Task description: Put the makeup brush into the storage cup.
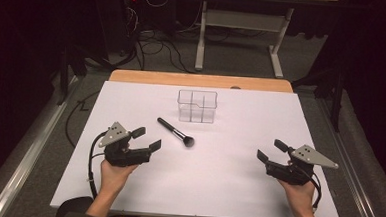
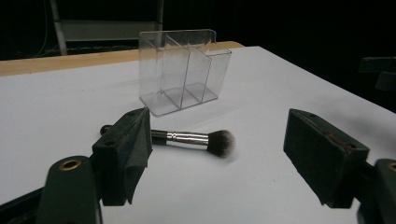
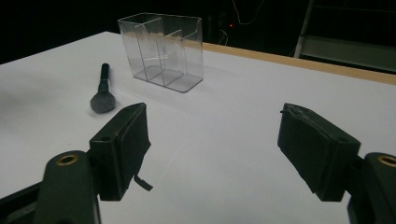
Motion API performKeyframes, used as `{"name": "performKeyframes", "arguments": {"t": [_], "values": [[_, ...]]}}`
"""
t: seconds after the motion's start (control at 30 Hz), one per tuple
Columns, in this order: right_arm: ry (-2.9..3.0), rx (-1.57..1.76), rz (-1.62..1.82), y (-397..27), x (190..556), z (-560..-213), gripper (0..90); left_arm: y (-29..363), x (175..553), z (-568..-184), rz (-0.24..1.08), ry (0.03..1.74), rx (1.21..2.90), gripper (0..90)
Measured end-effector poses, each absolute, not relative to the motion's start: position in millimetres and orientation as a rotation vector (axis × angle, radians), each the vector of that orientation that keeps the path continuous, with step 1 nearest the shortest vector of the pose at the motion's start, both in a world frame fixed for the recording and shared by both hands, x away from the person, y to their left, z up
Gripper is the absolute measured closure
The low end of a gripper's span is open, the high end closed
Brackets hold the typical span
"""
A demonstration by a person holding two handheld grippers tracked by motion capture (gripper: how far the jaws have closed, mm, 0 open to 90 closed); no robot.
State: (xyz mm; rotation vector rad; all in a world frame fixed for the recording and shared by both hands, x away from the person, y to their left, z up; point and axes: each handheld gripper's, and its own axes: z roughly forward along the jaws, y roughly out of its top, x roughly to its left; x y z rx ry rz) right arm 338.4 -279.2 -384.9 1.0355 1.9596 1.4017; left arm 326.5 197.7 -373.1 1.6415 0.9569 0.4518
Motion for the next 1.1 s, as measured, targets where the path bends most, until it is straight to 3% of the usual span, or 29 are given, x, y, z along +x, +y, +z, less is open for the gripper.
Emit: {"name": "performKeyframes", "arguments": {"t": [1.1], "values": [[1.968, 1.033, 1.413, -279, 341, -386, 26.5, 180, 350, -349, 0.460, 0.924, 1.662, 23.8]]}}
